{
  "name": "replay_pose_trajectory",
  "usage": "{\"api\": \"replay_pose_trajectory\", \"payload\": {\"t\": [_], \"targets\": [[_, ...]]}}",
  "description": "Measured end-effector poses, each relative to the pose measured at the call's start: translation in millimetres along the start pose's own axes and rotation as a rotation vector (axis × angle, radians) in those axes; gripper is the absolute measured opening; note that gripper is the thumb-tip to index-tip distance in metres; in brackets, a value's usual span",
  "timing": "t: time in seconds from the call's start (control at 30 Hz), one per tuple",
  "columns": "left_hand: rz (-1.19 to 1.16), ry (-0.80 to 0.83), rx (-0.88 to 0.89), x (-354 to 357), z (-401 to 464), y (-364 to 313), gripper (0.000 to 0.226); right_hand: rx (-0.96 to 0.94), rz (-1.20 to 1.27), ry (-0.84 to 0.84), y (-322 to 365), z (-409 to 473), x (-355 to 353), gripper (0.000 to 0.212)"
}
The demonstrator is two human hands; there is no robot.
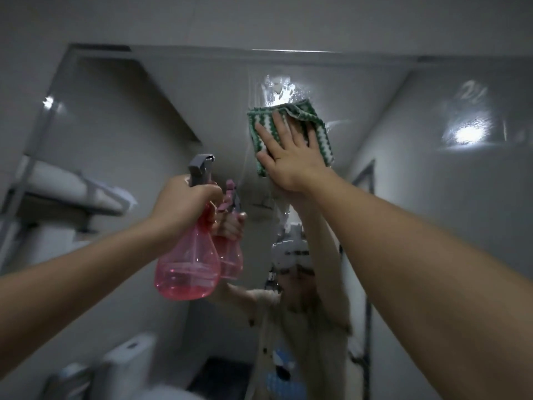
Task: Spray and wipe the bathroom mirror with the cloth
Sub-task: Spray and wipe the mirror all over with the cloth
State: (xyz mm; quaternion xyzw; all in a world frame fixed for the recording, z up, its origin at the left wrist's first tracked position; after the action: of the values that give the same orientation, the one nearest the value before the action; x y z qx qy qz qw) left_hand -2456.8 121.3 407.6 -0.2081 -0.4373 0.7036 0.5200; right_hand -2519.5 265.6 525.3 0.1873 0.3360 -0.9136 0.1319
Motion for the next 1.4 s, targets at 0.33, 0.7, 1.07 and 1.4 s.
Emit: {"api": "replay_pose_trajectory", "payload": {"t": [0.33, 0.7, 1.07, 1.4], "targets": [[-0.027, 0.058, -0.127, 11.1, -53.1, 37.3, 0.011, 0.068, 0.132, -0.002, 28.9, -104.7, 40.9, 0.058], [0.011, 0.057, -0.197, 6.7, -79.3, 65.0, 0.021, -0.005, 0.130, 0.106, 72.1, -185.5, 79.1, 0.059], [-0.050, 0.050, -0.005, 8.6, -17.7, -21.6, 0.012, 0.074, 0.073, -0.005, 9.8, -51.1, 21.7, 0.057], [-0.036, 0.019, 0.190, -8.3, 47.8, -86.6, 0.007, 0.123, 0.048, -0.063, -28.2, 42.6, -26.6, 0.056]]}}
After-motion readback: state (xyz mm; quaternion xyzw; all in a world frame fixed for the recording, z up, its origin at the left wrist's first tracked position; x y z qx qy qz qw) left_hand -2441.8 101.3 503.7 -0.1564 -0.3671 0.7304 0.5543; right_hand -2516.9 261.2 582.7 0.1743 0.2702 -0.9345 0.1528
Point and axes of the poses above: each hand's wrist, its own z-axis towards the middle knuckle, its own x-axis out of the palm, y = z × x, the point moved 9 cm from there along z, towards the middle knuckle, and after that the axes turned 14 degrees about -x, right-handed, at the moved point
